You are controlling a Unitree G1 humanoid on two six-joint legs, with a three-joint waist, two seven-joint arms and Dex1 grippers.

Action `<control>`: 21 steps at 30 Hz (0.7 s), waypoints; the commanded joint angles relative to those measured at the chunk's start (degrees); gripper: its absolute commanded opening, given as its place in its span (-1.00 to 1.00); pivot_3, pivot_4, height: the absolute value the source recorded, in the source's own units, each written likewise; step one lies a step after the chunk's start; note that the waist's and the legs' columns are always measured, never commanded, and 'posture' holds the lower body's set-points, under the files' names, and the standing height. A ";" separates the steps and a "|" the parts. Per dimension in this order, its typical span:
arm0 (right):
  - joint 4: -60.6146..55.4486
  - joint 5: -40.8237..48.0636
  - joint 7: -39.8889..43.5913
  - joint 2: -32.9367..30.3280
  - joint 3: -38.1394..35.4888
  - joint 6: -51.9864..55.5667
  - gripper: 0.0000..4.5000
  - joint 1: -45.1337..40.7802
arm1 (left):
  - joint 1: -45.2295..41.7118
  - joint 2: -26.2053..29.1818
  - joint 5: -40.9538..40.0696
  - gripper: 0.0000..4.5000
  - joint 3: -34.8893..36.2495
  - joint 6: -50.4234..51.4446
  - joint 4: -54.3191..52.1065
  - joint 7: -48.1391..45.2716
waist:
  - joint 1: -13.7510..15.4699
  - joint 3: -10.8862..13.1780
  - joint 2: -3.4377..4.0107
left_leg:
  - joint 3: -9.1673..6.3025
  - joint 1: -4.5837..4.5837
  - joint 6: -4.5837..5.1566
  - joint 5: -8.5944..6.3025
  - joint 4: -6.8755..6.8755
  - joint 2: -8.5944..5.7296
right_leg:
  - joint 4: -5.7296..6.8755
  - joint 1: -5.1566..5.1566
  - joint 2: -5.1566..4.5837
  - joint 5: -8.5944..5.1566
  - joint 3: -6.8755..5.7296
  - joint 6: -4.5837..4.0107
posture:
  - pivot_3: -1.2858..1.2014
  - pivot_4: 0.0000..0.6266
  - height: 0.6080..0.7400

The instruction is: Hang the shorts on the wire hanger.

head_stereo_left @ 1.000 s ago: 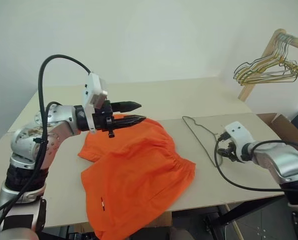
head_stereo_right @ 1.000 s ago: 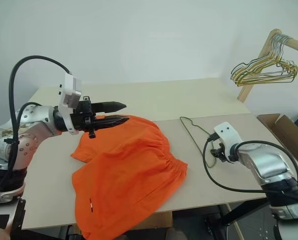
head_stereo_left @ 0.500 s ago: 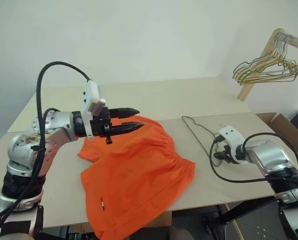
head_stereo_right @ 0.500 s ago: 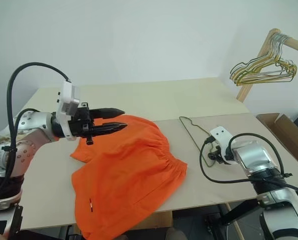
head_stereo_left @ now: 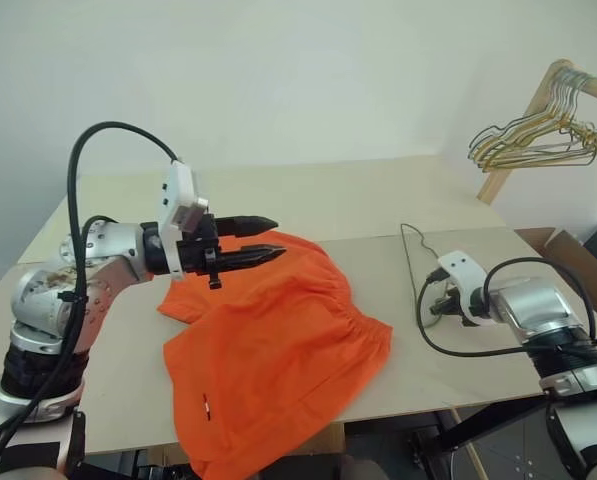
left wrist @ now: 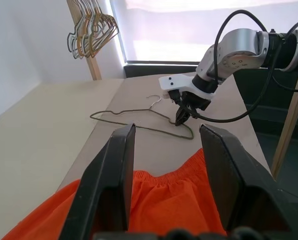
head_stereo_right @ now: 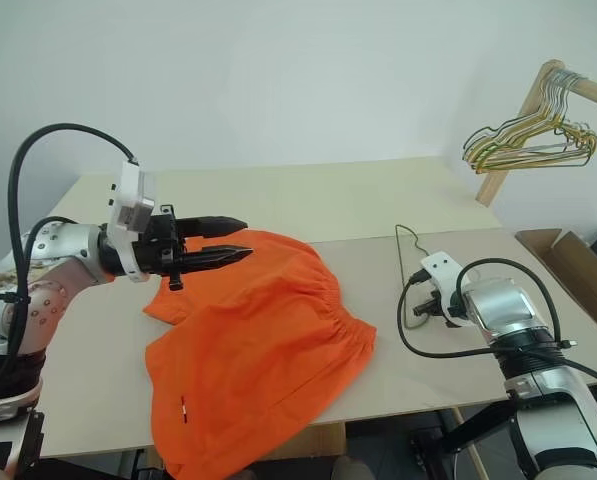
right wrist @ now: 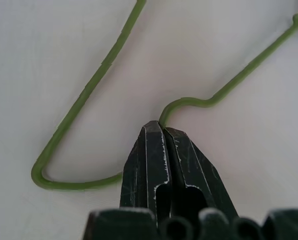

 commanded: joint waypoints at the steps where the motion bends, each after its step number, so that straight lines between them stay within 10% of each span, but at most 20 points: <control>1: -2.46 -2.23 -0.91 -0.63 -0.34 -2.00 -0.99 2.90 | -1.10 0.08 0.83 -0.01 1.13 -1.45 -0.07 -0.25 | 0.10 -0.02 -0.01 | 0.00 0.00 0.00 0.00 0.00 0.00 | 0.00 0.00 0.00 0.00 -0.01 0.00 | -0.02 -1.00 1.00; 11: -21.94 -18.87 -11.09 -10.20 -3.50 -37.06 -0.99 14.87 | -7.11 -2.94 6.16 -0.01 -0.80 -4.08 6.61 1.13 | -0.07 0.00 0.12 | 0.01 -0.33 -0.09 0.05 0.01 -0.12 | 0.01 -0.31 -0.07 0.03 0.02 0.07 | -0.06 -1.00 1.00; 21: -12.02 -47.94 -32.53 -22.94 -0.47 -80.30 -0.99 11.23 | -21.55 -6.89 13.97 -0.01 -4.25 -12.46 25.14 -4.75 | -1.96 0.00 0.13 | 0.10 -0.34 -0.17 0.10 0.03 -0.26 | -0.03 -0.32 -0.06 0.04 0.05 0.08 | -0.11 -1.00 1.00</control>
